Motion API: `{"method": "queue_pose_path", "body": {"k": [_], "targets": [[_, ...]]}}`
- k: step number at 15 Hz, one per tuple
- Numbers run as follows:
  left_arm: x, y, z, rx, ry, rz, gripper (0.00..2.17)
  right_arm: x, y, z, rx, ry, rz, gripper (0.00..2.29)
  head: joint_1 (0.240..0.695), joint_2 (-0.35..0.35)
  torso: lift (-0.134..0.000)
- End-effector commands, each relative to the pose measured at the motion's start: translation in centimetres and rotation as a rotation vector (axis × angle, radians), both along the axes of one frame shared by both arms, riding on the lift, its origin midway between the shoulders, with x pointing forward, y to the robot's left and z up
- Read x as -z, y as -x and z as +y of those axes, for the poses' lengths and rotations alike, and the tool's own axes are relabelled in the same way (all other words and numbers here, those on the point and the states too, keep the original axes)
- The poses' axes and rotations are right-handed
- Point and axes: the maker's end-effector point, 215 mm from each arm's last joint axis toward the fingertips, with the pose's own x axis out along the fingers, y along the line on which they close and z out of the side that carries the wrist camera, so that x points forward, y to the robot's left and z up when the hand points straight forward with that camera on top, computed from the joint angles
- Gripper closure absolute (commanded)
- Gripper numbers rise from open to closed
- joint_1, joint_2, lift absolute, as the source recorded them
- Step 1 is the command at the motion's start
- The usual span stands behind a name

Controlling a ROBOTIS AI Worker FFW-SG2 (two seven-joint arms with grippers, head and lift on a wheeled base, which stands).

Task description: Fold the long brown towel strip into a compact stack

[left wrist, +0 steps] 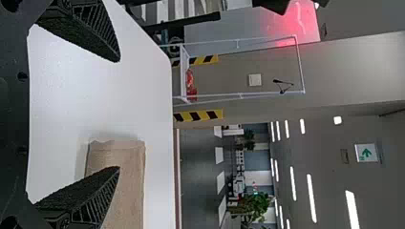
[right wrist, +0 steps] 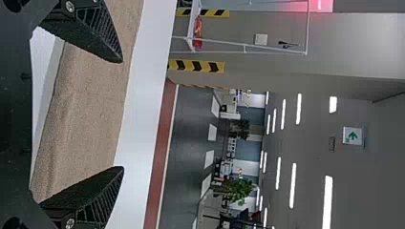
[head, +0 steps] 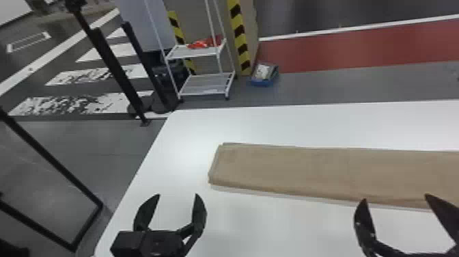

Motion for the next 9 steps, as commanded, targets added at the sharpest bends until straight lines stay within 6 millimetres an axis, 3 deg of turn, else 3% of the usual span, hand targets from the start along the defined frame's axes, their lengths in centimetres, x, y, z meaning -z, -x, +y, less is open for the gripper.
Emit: {"method": "queue_pose_path", "body": {"k": [1, 6, 9], "targets": [[0.0, 0.0, 0.0, -0.002, 0.002, -0.001, 0.07, 0.1, 0.1, -0.1, 0.003, 0.000, 0.002, 0.08, 0.695, 0.350, -0.121], [-0.3, -0.1, -0.3, 0.009, 0.004, -0.005, 0.07, 0.1, 0.1, -0.1, 0.003, 0.000, 0.003, 0.08, 0.695, 0.350, -0.121], [-2.1, -1.0, -1.3, 0.061, 0.012, -0.034, 0.09, 0.1, 0.1, -0.5, 0.005, 0.009, 0.003, 0.08, 0.695, 0.350, -0.121]]}}
